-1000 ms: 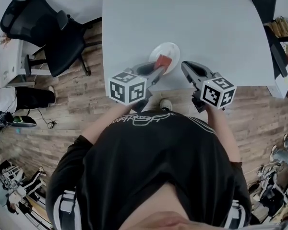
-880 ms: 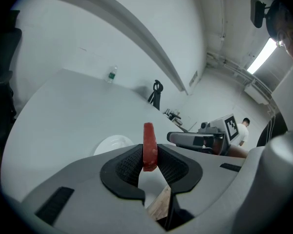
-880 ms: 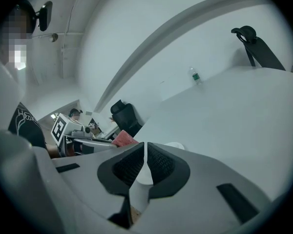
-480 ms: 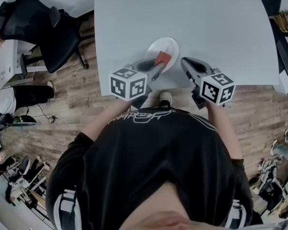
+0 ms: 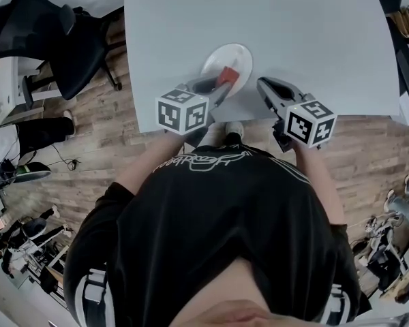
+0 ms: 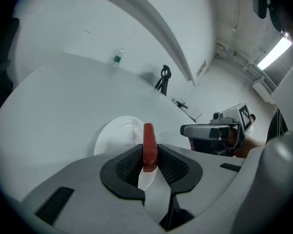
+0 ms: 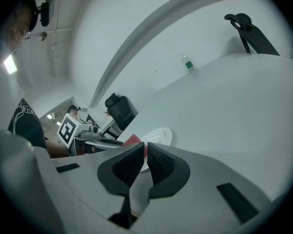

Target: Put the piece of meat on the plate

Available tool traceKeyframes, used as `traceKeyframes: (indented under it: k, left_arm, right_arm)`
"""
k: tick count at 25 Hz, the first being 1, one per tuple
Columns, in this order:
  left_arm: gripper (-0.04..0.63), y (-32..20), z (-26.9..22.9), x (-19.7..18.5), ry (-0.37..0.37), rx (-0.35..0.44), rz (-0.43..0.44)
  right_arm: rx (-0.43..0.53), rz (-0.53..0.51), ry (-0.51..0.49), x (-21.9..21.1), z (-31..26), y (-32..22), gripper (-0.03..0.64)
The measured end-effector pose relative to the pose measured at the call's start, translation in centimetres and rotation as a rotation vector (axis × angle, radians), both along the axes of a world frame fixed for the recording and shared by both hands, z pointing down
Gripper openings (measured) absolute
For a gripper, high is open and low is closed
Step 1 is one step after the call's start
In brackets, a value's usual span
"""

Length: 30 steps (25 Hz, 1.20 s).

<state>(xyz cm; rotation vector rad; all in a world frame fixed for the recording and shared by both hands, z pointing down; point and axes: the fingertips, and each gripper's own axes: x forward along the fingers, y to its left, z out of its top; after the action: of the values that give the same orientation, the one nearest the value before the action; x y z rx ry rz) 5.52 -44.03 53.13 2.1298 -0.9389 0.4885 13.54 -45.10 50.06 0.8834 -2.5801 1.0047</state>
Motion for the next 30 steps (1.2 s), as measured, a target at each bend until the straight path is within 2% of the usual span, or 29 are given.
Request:
traceKeyframes:
  k: [6, 17, 22, 30]
  left_arm:
    - [0.092, 0.0, 0.7, 0.5, -0.002, -0.012, 0.024]
    - [0.092, -0.5, 0.9, 0.0, 0.05, -0.029, 0.026]
    - [0.092, -0.4, 1.4, 0.3, 0.021, -0.018, 0.032]
    - [0.095, -0.1, 1.2, 0.8, -0.045, 0.055, 0.072]
  right_arm:
    - [-0.022, -0.004, 0.003, 0.3, 0.8, 0.5, 0.021]
    - [-0.032, 0.023, 0.021, 0.5, 1.5, 0.1, 0.021]
    - [-0.032, -0.004, 0.035, 0.4, 1.6, 0.4, 0.021]
    - [-0.042, -0.024, 0.035, 0.0, 2.2, 0.9, 0.021]
